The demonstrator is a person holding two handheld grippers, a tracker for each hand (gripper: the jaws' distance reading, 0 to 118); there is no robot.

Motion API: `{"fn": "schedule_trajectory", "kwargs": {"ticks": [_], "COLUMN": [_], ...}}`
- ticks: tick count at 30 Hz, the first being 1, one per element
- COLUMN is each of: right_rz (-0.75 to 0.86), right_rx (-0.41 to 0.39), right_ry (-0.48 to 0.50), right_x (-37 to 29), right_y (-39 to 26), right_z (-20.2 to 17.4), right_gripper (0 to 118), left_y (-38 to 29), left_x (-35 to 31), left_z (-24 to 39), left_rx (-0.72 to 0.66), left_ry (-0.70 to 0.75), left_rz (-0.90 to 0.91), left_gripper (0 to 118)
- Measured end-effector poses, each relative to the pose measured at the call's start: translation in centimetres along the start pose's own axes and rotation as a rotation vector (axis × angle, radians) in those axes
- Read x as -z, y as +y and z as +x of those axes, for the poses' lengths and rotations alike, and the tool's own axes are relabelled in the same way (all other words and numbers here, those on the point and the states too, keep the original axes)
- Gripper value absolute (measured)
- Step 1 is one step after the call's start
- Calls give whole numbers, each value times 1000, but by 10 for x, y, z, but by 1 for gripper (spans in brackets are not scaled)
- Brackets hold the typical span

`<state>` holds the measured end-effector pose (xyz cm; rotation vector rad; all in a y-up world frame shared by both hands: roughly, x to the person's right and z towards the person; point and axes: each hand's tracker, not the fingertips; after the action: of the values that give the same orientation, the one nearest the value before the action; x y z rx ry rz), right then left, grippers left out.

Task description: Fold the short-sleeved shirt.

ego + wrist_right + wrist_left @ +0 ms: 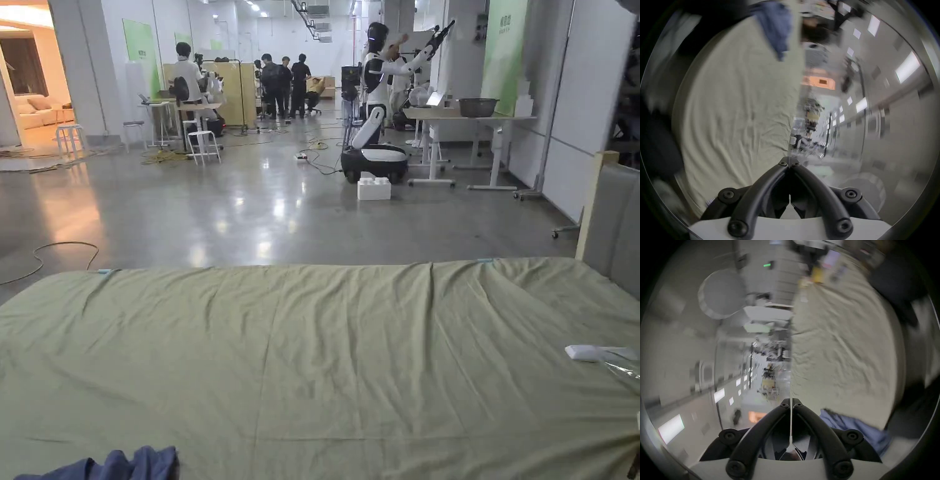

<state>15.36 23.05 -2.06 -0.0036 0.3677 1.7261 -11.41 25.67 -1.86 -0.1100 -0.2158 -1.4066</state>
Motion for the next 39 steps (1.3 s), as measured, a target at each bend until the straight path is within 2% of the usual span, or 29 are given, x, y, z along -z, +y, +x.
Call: {"fn": "schedule_trajectory", "kwargs": {"ticks": [3, 6, 8, 9, 10, 11, 12, 15, 20, 26, 27, 28, 31, 33, 36, 38, 39], "right_rz": [-76, -93, -64, -89, -71, -73, -18, 16, 1, 17, 15, 12, 9, 20, -12, -34, -39], "right_rx": [614, 1267, 1702, 1866, 1861, 1855, 1766, 1719, 1730, 1700, 1689, 1677, 1644, 1674, 1751, 1748, 1749], "right_ry": [-144, -240, -247, -189, -237, -219, -251, -265, -244, -234, -231, -227, -234, -212, -141, -127, -115], "right_x": [-4, -22, -38, -41, -49, -52, -56, -62, -60, -61, -61, -61, -63, -61, -52, -46, -43], "right_y": [-12, -42, -65, -70, -68, -68, -68, -59, -55, -51, -50, -49, -48, -51, -55, -54, -54], "right_z": [58, 93, 86, 77, 75, 72, 75, 84, 87, 89, 89, 89, 87, 81, 69, 63, 60], "right_gripper": [1, 1, 1, 1, 0, 0, 0, 0, 0, 0, 0, 0, 0, 0, 0, 0, 0], "left_y": [6, -20, -52, -59, -62, -58, -57, -54, -38, -39, -47, -55, -88, -105, -130, -147, -155], "left_x": [-10, -38, -50, -54, -57, -59, -61, -68, -72, -71, -71, -72, -76, -76, -74, -65, -58], "left_z": [-71, -117, -118, -115, -114, -115, -116, -122, -123, -122, -124, -125, -129, -129, -126, -120, -116], "left_rx": [-550, -1202, -1581, -1645, -1662, -1661, -1638, -1616, -1444, -1432, -1451, -1491, -1609, -1587, -1566, -1578, -1583], "left_ry": [103, 187, 141, 145, 158, 160, 158, 140, 148, 129, 113, 79, 66, 82, 94, 88, 54], "left_rz": [-13, 144, 270, 268, 227, 199, 203, 239, 244, 221, 219, 219, 186, 89, -19, -105, -128], "left_gripper": [0, 0, 0, 0, 0, 0, 0, 0, 0, 0, 3, 11, 19, 29, 32, 46, 62]}}
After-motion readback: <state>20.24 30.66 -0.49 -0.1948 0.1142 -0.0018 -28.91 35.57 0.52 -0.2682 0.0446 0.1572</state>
